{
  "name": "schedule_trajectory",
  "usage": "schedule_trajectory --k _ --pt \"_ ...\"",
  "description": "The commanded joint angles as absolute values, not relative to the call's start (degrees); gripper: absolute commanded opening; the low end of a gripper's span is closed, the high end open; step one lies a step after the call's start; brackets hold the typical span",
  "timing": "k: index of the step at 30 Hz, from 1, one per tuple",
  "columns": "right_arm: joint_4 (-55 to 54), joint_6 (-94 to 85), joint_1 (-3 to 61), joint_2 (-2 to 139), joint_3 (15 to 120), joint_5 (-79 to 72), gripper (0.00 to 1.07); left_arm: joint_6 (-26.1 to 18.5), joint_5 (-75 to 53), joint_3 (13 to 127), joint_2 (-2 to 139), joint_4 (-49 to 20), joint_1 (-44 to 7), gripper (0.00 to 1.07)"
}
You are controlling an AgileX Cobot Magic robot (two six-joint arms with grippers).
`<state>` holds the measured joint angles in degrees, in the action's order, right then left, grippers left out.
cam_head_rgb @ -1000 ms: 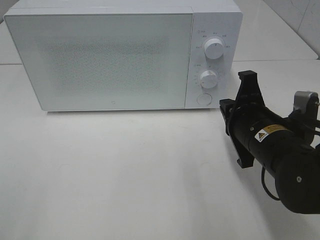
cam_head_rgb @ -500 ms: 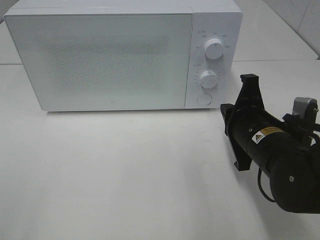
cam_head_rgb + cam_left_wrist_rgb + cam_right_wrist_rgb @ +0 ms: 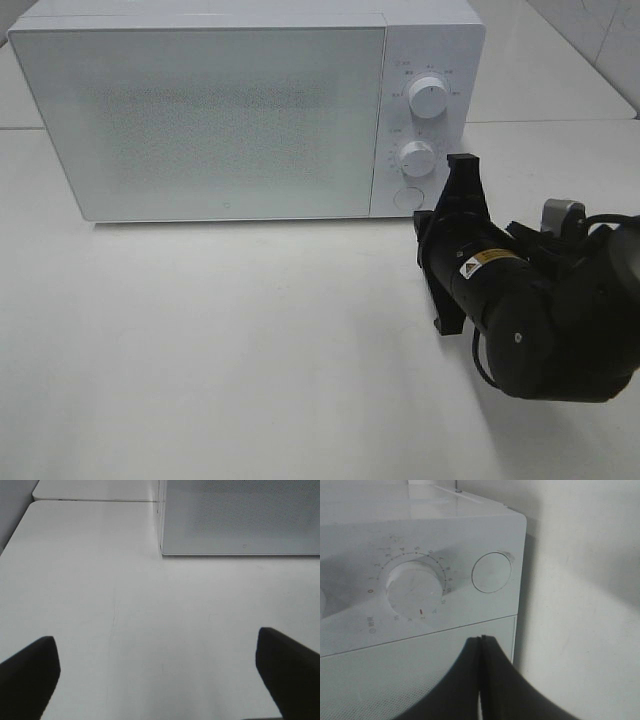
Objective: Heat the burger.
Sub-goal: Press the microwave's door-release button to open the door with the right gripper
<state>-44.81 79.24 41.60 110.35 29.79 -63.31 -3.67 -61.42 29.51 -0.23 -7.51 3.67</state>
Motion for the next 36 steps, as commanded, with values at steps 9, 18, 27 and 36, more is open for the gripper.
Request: schedule_trajectory --k 9,18,27,36 --pt "-44.92 78.95 37.47 114.36 36.38 -58.84 0.00 -3.38 -61.54 29.56 -0.86 -7.79 3.78 1.00" --pt "-44.52 78.84 35.35 118.43 42.11 -56.84 0.00 -3.38 -61.54 29.56 -0.86 -7.79 3.78 1.00" --pt "-45.26 78.32 35.35 121.24 46.12 -55.75 0.00 -3.38 -61.54 29.56 -0.86 -7.79 3.78 1.00" --pt "-47.78 75.23 33.46 122.56 49.05 -56.61 0.00 -3.38 -61.54 29.56 -0.86 -7.79 3.78 1.00"
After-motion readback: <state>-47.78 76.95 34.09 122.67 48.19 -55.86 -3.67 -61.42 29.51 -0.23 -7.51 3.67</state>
